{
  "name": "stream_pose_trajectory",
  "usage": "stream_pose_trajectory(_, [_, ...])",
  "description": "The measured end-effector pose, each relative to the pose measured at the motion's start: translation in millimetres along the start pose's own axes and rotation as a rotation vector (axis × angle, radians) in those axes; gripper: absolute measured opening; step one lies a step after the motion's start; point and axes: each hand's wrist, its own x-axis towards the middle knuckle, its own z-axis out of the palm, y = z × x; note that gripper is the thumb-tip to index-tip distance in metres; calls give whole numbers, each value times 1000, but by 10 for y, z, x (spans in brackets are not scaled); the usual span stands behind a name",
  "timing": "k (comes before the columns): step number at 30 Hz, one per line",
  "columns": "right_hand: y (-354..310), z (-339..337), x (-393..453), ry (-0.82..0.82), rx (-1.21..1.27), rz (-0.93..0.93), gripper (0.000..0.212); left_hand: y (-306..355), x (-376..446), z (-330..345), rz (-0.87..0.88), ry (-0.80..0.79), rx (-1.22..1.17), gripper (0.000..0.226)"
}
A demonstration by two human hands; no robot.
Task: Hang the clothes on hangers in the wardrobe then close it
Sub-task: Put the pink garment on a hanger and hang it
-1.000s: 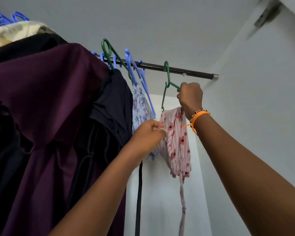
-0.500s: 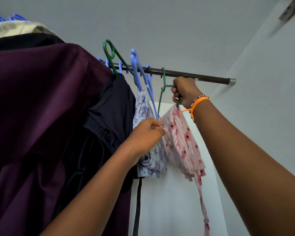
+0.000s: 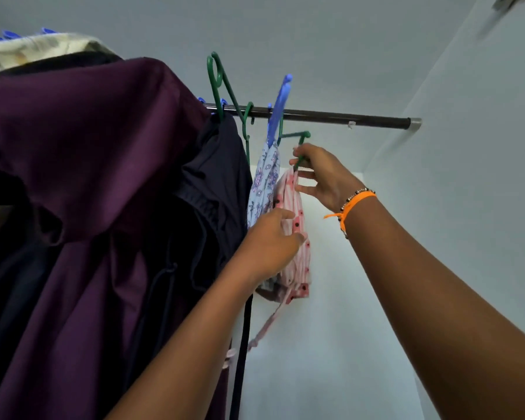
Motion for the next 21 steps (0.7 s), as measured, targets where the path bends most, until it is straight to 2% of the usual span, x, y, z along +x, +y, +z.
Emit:
stream_pose_trajectory(3, [143,41,-296,16,20,1,29,35,-155,-44,-1,34,-36,43])
stream_pose_trajectory(8, [233,88,-757,20,19,107,21,174,-425,-143,13,71,-104,38])
stream_pose_trajectory(12, [157,69,-1113,35,30,160,29,283,-652,-280,-61,61,-162,36])
stream_pose_trajectory(21, [-292,192,-1902,-39,97,233,26,547,-1267,-639,-266,67,-365,29])
